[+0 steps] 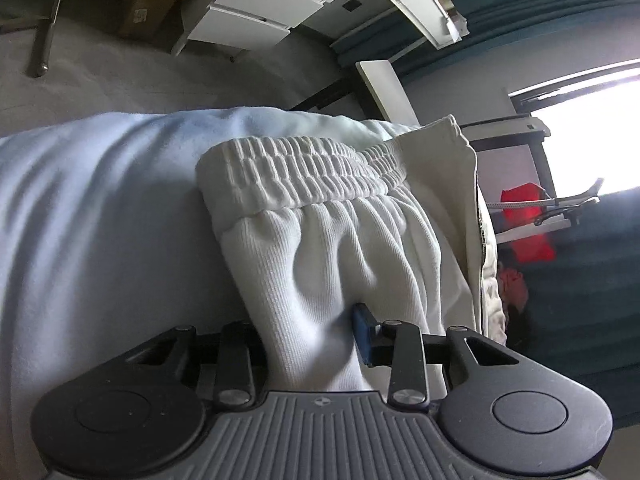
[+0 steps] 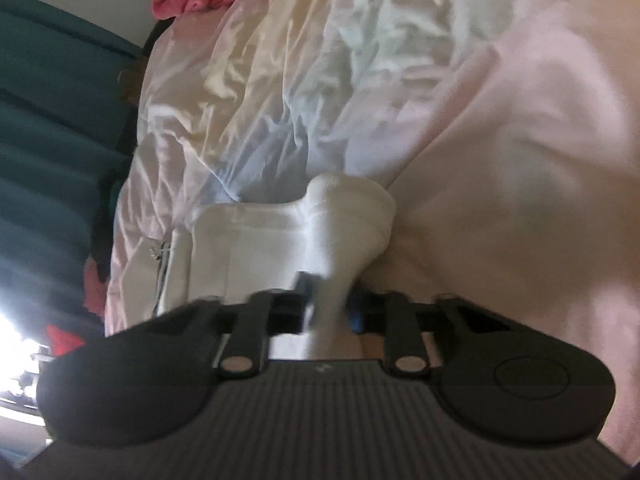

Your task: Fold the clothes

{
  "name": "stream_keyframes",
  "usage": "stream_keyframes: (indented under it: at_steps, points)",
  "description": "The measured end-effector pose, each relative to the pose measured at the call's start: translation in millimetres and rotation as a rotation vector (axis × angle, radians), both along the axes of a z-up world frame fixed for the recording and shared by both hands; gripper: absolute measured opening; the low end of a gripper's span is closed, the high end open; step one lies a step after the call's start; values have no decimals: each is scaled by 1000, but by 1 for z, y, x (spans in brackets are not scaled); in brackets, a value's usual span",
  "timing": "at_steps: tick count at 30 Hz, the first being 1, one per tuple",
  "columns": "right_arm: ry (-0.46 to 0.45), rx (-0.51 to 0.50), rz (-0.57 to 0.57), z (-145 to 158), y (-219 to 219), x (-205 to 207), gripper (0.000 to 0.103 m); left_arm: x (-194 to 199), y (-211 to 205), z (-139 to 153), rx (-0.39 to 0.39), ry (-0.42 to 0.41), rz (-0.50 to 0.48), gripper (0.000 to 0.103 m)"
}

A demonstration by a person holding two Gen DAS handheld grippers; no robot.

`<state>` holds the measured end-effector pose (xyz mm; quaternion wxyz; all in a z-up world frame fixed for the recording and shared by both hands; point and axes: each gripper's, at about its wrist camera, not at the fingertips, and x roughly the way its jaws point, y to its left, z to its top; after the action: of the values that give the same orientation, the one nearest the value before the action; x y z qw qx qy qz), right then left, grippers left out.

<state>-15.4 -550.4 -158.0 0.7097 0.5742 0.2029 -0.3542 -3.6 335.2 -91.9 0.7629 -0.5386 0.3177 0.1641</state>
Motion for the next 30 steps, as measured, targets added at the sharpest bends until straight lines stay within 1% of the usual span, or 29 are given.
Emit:
stream_keyframes:
  at_steps: [1,2,4,5,6,8,10,12,13,16,17,18,21,25,28,30]
  points:
    - [-8,-12,2,2,1,-1,9,1,0,0,3,2,3,31]
    - [-17,-24,4,4,2,-2,8,1,0,0,7,5,4,25]
    - [-44,-55,9,13,2,-8,7,2,0,1,25,2,-5,19]
    - [-57,-71,11,17,3,-11,6,2,0,2,35,-1,-11,15]
    - [-69,-88,15,21,3,-14,6,2,0,3,45,-5,-17,13]
    - [-60,-149,46,33,8,-18,6,2,0,6,67,-16,-26,9]
    - [-59,-191,65,43,13,-24,6,0,0,13,91,-33,-24,8]
    - [-61,-205,65,49,16,-31,6,-1,0,19,102,-51,-18,7]
    - [-64,-212,66,53,17,-34,6,1,1,23,121,-48,-24,7]
    - [-98,-251,84,66,20,-33,6,7,3,36,171,-41,-41,7]
    - [-110,-264,90,71,21,-33,6,11,4,41,166,-49,-37,6]
    - [-121,-277,96,75,22,-33,6,15,4,48,165,-61,-35,6]
    - [-156,-315,113,88,25,-32,6,32,3,73,198,-96,-46,6]
    - [-202,-367,139,107,28,-30,6,58,4,114,242,-161,-71,6]
    - [-208,-406,168,129,26,15,6,88,2,135,253,-199,-50,6]
    - [-202,-429,184,143,23,48,6,118,0,143,262,-208,-35,6]
